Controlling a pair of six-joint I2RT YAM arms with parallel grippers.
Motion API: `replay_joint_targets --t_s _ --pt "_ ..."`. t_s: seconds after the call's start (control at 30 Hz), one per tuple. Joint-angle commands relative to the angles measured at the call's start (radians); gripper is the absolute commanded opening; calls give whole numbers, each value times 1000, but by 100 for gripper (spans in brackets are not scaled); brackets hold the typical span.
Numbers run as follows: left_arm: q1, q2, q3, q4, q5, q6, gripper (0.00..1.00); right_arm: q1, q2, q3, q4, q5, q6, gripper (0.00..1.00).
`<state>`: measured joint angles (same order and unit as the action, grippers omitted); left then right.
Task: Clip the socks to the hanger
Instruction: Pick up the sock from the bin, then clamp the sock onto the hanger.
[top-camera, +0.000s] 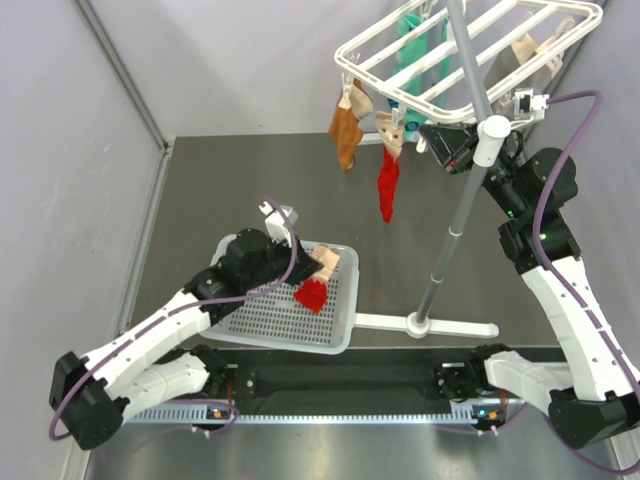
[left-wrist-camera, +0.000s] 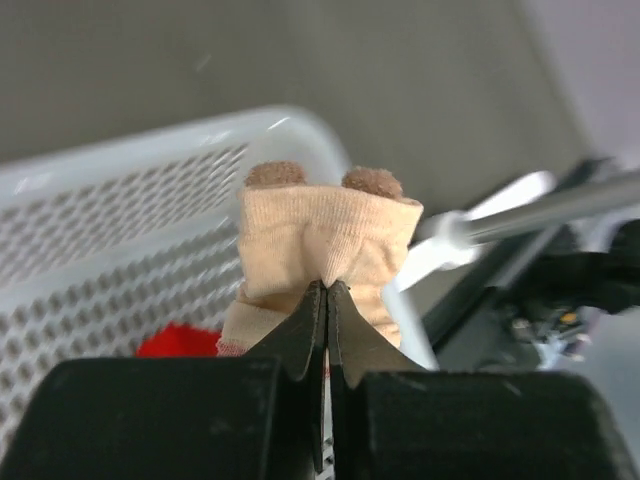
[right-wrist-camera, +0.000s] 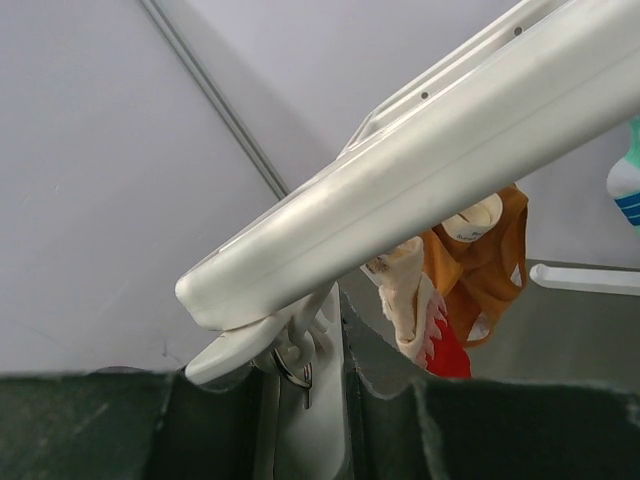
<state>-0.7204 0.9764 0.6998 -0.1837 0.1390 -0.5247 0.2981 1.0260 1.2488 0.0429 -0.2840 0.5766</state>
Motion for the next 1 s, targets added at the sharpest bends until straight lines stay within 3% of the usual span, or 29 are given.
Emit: replay_joint_targets --t_s 0.0,0.13,0.37,0.63,0.77,0.97 --pt "-1 -42 -17 332 265 54 0 9 0 9 -11 -12 -3 0" --pt "-5 65 79 521 497 0 0 9 3 11 -3 -26 12 0" --pt "-19 298 355 627 574 38 0 9 3 18 -3 -41 35 0" --pt "-22 472 590 644 528 8 0 7 6 24 -18 -57 52 0" --pt "-36 524 615 681 473 -41 0 7 8 15 -15 -57 60 0" --pt "-76 507 664 618 332 76 0 9 13 20 -24 -58 69 0"
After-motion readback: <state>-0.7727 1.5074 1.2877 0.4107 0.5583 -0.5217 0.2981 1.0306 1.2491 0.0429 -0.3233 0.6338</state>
